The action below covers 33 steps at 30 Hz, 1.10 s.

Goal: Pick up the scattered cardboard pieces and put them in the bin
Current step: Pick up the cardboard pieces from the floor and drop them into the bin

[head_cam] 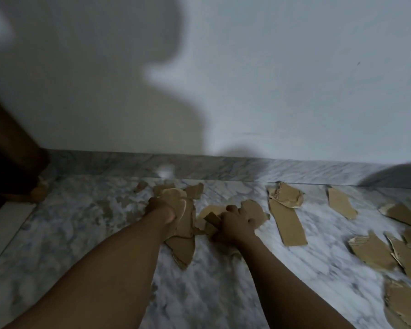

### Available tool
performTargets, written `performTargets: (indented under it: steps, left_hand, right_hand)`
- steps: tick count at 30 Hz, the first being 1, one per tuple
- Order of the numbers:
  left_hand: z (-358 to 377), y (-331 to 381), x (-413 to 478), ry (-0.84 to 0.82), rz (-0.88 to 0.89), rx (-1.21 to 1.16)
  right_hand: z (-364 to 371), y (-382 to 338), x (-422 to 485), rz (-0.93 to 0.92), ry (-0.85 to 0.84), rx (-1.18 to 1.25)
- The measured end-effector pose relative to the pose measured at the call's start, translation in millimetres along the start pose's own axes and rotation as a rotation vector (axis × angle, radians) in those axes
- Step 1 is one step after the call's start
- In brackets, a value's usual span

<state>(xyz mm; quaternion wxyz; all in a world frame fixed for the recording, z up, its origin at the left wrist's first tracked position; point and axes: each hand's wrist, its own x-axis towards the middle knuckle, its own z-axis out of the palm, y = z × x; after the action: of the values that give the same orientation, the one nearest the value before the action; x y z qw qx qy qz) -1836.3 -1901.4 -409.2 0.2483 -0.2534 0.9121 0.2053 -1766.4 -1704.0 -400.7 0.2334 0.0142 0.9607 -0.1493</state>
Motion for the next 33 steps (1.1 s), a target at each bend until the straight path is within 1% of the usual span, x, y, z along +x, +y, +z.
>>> performTargets:
  steps: [2, 4, 6, 8, 11, 12, 13, 15, 16, 19, 20, 21, 23, 24, 26, 28, 31, 32, 33]
  left_hand:
    - [1, 1, 7, -0.02, 0.014, 0.1]
    - [-1, 4, 6, -0.024, 0.06, 0.194]
    - [2, 8, 8, -0.055, 0.08, 0.311]
    - [1, 12, 5, -0.061, 0.086, 0.385]
    - [-2, 15, 7, -0.075, 0.097, 0.446]
    - [-2, 16, 11, -0.063, 0.119, 0.454]
    - [-3, 16, 12, -0.056, 0.135, 0.448]
    - [-4, 18, 10, -0.052, 0.145, 0.415]
    - [-5, 16, 11, -0.045, 0.141, 0.368]
    - [-2, 4, 13, -0.06, 0.108, 0.187]
    - [3, -1, 17, -0.057, 0.084, 0.101]
    - [8, -7, 20, -0.044, 0.049, 0.003]
    - [13, -20, 19, 0.012, 0.02, -0.152]
    - [15, -26, 20, 0.019, 0.037, -0.203]
    - [17, -37, 24, 0.009, 0.128, -0.286]
    - [13, -40, 23, -0.007, 0.245, -0.281]
    - [6, -19, 21, -0.006, 0.427, -0.05]
    - [4, -8, 18, -0.022, 0.477, 0.012]
    - [2, 5, 17, -0.03, 0.511, 0.078]
  right_hand:
    - [3, -8, 26, -0.027, -0.033, -0.049]
    - [3, -10, 43, -0.012, -0.089, -0.063]
    - [1, -10, 49, -0.003, -0.106, -0.096]
    - [2, -8, 46, -0.01, -0.069, -0.127]
    - [11, -11, 34, -0.024, 0.079, -0.104]
    - [15, -12, 31, -0.026, 0.105, -0.059]
    - [17, -12, 29, -0.011, 0.081, 0.013]
    - [13, -5, 29, 0.048, 0.001, 0.163]
    - [8, 2, 29, 0.093, -0.007, 0.204]
    - [-11, 33, 30, 0.296, 0.123, 0.211]
    - [-16, 44, 31, 0.349, 0.123, 0.204]
    - [-21, 53, 31, 0.367, 0.073, 0.181]
    - [-25, 65, 34, 0.332, -0.037, 0.125]
    - [-26, 66, 33, 0.319, -0.057, 0.095]
    - [-24, 62, 28, 0.294, -0.051, 0.085]
    - [-17, 59, 23, 0.261, -0.029, 0.104]
    - [-2, 57, 15, 0.273, 0.044, 0.196]
    - [3, 58, 17, 0.288, 0.051, 0.215]
    - [7, 59, 19, 0.323, 0.017, 0.251]
